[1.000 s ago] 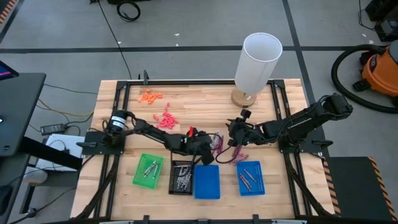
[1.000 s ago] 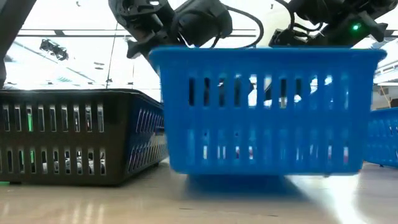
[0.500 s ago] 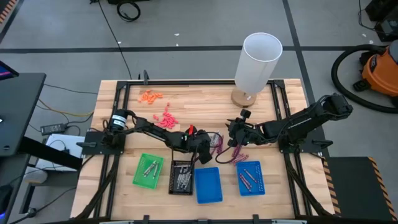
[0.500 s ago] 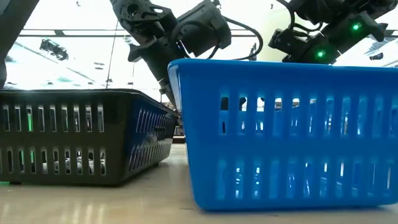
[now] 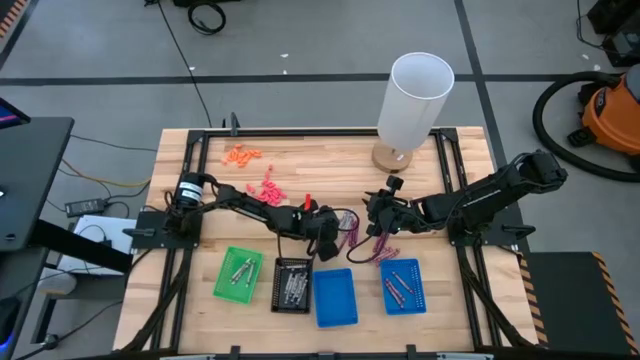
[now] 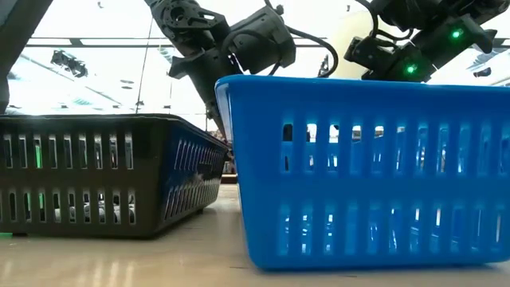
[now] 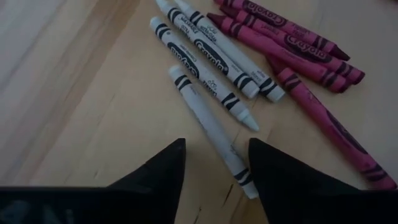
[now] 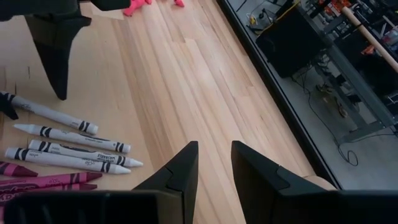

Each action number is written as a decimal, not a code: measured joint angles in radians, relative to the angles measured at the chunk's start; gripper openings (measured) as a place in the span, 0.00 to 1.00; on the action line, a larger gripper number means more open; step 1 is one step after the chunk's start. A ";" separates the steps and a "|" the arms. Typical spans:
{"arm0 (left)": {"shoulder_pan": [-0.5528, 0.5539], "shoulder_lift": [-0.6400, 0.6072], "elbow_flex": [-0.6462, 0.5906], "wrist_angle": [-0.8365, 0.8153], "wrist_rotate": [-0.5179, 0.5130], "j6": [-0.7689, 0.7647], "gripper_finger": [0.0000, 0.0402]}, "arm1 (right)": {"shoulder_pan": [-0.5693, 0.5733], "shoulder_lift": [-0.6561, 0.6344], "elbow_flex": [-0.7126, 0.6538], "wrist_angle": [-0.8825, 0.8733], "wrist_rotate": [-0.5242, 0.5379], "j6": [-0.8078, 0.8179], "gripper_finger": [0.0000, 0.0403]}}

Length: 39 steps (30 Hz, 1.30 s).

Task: Sort crayons
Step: Put the white crayon into the green bin

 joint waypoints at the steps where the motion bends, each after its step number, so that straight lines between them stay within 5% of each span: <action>1: 0.000 0.000 0.000 -0.006 0.003 0.000 0.43 | 0.000 0.000 0.000 0.000 0.000 0.000 0.26; 15: -0.002 -0.008 -0.003 -0.034 -0.002 -0.031 0.04 | 0.000 0.000 0.000 0.000 0.000 0.000 0.26; 30: -0.083 -0.215 -0.010 -0.242 -0.148 -0.034 0.03 | 0.002 0.000 0.000 -0.003 -0.050 -0.003 0.26; 39: -0.221 -0.426 -0.006 -0.466 -0.247 -0.203 0.03 | 0.002 -0.001 0.000 0.017 -0.050 -0.029 0.26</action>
